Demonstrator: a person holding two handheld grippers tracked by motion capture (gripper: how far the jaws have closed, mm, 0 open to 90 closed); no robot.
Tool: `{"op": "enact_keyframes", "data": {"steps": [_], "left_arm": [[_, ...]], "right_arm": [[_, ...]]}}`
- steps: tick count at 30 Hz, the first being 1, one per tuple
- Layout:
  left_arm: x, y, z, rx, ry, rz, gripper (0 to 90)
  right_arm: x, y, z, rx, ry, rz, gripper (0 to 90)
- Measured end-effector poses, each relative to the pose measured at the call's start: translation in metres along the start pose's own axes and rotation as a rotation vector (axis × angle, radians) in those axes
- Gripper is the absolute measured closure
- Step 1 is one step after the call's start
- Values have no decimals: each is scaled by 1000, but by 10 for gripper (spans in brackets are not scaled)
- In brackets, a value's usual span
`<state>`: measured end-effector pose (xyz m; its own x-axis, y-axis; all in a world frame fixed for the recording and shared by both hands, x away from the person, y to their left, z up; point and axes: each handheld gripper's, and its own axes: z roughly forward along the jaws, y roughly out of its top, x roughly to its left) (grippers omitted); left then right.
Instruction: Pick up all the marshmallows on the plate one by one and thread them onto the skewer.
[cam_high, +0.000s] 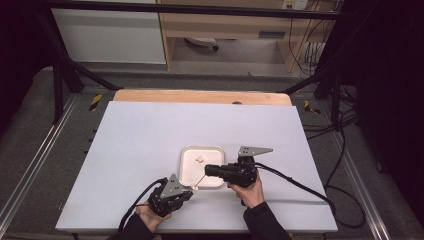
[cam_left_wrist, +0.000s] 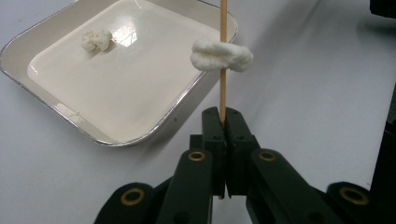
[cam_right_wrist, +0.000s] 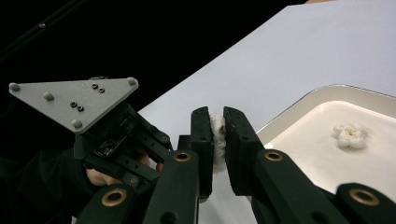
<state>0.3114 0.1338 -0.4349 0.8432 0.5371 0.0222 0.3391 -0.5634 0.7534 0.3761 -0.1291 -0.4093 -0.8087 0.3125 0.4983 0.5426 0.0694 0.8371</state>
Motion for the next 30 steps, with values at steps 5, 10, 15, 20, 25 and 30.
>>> {"op": "enact_keyframes", "data": {"steps": [5,10,15,20,25,30], "left_arm": [[0,0,0,-2,-1,-4,891],[0,1,0,-7,-7,-7,891],[1,2,1,-3,-13,-19,891],[1,2,2,-4,-12,-25,891],[0,3,3,-11,-23,-32,890],[0,2,4,-4,-19,-30,890]], "right_arm": [[0,-1,1,5,0,1,832],[0,-2,1,4,2,-2,830],[0,-2,1,7,-1,-2,827],[-2,-3,2,2,-1,6,826],[-2,-4,2,-7,7,9,825],[-2,-5,3,1,9,15,825]]}}
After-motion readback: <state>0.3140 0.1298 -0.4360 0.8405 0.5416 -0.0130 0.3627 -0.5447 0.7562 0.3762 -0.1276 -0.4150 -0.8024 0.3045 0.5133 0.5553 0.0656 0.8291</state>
